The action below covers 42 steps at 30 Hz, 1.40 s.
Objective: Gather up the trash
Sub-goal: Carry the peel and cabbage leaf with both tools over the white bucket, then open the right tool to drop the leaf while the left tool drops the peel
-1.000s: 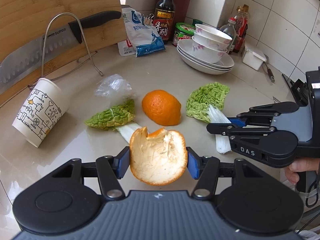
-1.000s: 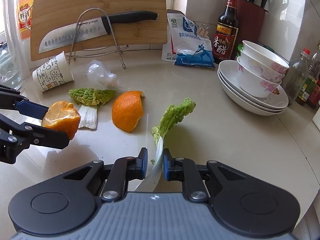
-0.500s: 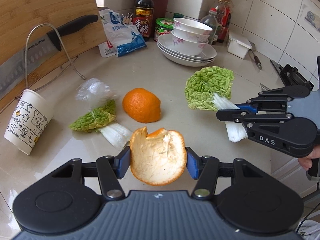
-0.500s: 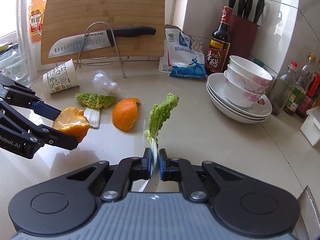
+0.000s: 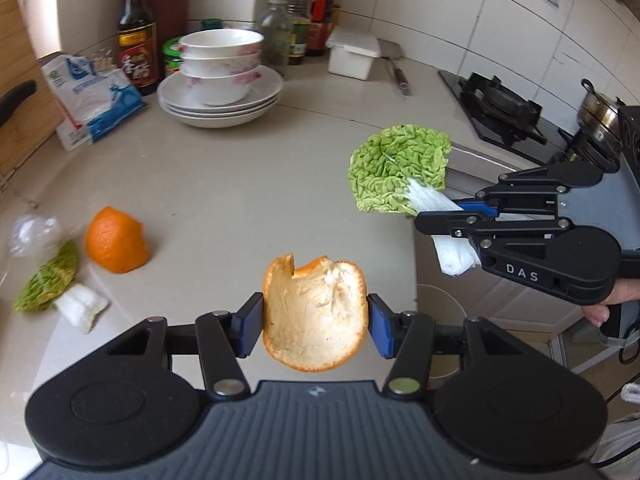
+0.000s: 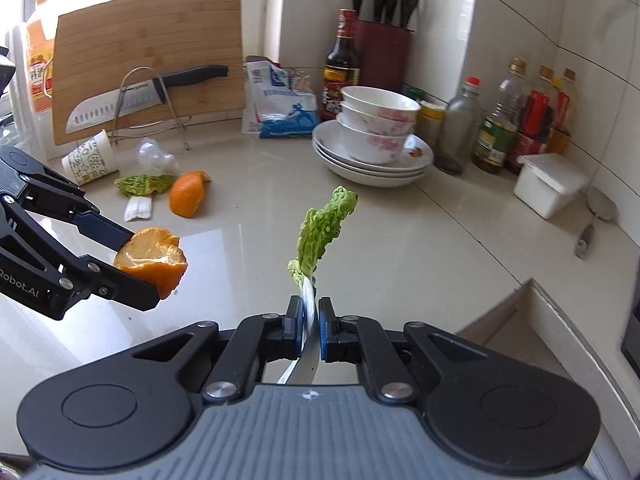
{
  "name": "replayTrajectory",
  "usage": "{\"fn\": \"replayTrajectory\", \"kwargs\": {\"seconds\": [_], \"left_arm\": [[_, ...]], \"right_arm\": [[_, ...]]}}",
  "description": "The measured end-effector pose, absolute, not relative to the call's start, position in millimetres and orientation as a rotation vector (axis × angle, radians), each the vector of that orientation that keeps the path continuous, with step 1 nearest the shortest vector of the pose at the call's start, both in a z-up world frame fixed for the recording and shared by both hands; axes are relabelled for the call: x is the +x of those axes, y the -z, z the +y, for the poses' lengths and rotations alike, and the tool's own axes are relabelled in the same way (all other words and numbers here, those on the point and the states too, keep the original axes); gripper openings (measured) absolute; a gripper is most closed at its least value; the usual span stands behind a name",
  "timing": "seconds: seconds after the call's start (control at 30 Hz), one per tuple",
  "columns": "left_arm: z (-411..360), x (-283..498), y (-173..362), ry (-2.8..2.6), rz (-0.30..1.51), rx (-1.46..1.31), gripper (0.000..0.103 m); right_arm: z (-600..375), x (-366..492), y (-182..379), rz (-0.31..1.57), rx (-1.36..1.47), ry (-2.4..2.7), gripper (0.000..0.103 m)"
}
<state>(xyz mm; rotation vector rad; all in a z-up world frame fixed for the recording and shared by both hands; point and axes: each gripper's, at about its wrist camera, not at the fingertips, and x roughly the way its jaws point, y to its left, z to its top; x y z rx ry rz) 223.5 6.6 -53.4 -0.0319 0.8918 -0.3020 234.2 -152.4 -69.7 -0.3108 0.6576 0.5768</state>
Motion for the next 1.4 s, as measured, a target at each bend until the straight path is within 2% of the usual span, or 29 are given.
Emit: {"fn": "replayTrajectory", "kwargs": {"seconds": [0.43, 0.97, 1.03, 1.07, 1.13, 1.17, 1.23, 1.27, 1.33, 1.4], "left_arm": [[-115, 257, 68, 0.568, 0.904, 0.06, 0.053], [-186, 280, 110, 0.592, 0.96, 0.112, 0.053], [-189, 283, 113, 0.583, 0.969, 0.108, 0.053], [-191, 284, 115, 0.578, 0.972, 0.109, 0.053], [-194, 287, 118, 0.574, 0.977, 0.111, 0.053], [-195, 288, 120, 0.571, 0.98, 0.113, 0.053], [-199, 290, 122, 0.57, 0.983, 0.116, 0.053], [-200, 292, 123, 0.569, 0.984, 0.118, 0.053], [-204, 294, 126, 0.569, 0.986, 0.118, 0.053], [-207, 297, 129, 0.568, 0.986, 0.118, 0.053]], "right_arm": [[-281, 209, 109, 0.786, -0.188, -0.28, 0.01], [-343, 258, 247, 1.009, -0.106, -0.213, 0.01], [-344, 267, 262, 1.027, -0.114, -0.202, 0.013], [-344, 270, 268, 1.034, -0.113, -0.194, 0.016], [-345, 274, 275, 1.043, -0.101, -0.196, 0.042], [-345, 275, 277, 1.039, -0.104, -0.192, 0.049], [-345, 273, 277, 1.025, -0.105, -0.189, 0.075], [-346, 273, 276, 1.021, -0.099, -0.192, 0.08], [-346, 270, 273, 1.006, -0.098, -0.192, 0.097], [-348, 265, 270, 0.992, -0.098, -0.199, 0.102]]}}
